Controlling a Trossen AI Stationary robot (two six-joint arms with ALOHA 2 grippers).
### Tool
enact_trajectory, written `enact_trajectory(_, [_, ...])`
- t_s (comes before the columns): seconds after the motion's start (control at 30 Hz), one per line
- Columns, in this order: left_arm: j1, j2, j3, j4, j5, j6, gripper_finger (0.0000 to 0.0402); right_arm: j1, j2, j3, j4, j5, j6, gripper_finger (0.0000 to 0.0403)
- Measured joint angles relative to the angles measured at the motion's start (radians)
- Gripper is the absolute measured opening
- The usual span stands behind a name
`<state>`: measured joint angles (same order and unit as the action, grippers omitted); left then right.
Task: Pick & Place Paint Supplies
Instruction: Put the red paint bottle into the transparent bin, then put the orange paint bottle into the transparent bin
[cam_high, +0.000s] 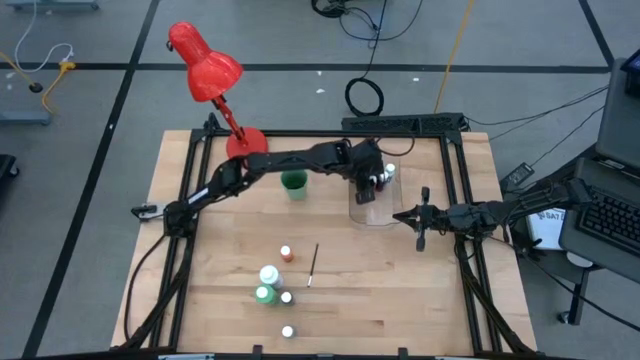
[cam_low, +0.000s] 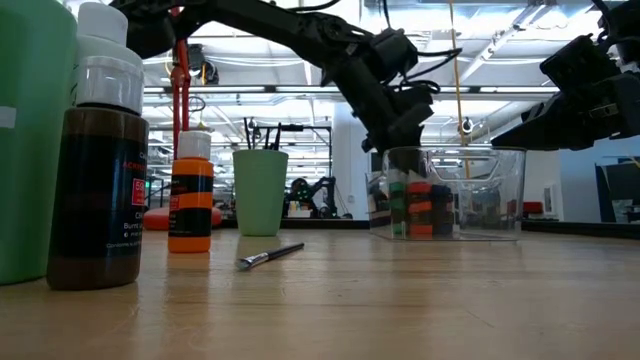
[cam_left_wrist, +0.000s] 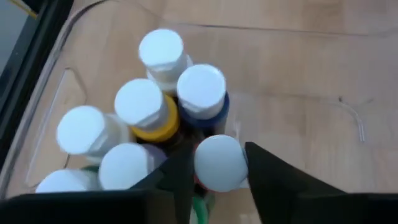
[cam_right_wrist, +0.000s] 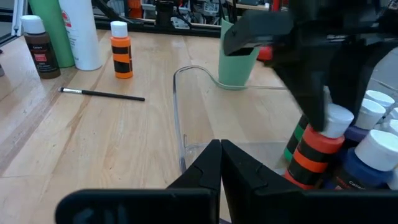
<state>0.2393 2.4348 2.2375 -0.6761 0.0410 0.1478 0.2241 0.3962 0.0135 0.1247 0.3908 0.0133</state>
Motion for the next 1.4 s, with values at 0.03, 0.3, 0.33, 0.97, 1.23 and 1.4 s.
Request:
enact_trajectory(0.03, [-0.003,0.001,0.000,0.001,0.000,0.002,0.0154,0.000,0.000,0.000,0.000,0.000,0.000,0.0004])
enact_trajectory(0.3, [-0.017,-0.080,-0.005,-0.128,-0.057,0.053,0.0281,0.000,0.000,0.000,-0.001,0.000,-0.002,0.0004])
enact_trajectory(0.33, [-0.021,-0.112,-0.005,-0.169,-0.074,0.053,0.0290,0.000,0.000,0.000,-0.002,0.000,-0.002,0.0004])
enact_trajectory(0.97, [-0.246,-0.632,-0.088,-0.872,-0.081,-0.158,0.0270,0.000,0.011,0.000,0.014,0.000,0.027,0.0004])
enact_trajectory(1.23, [-0.354,-0.789,-0.438,-0.724,-0.090,-0.266,0.0273,0.000,0.027,0.000,0.021,0.000,0.028,0.0004])
enact_trajectory(1.4, [-0.388,-0.854,-0.685,-0.542,-0.041,-0.258,0.0307,0.000,0.031,0.000,0.026,0.000,0.058,0.0004])
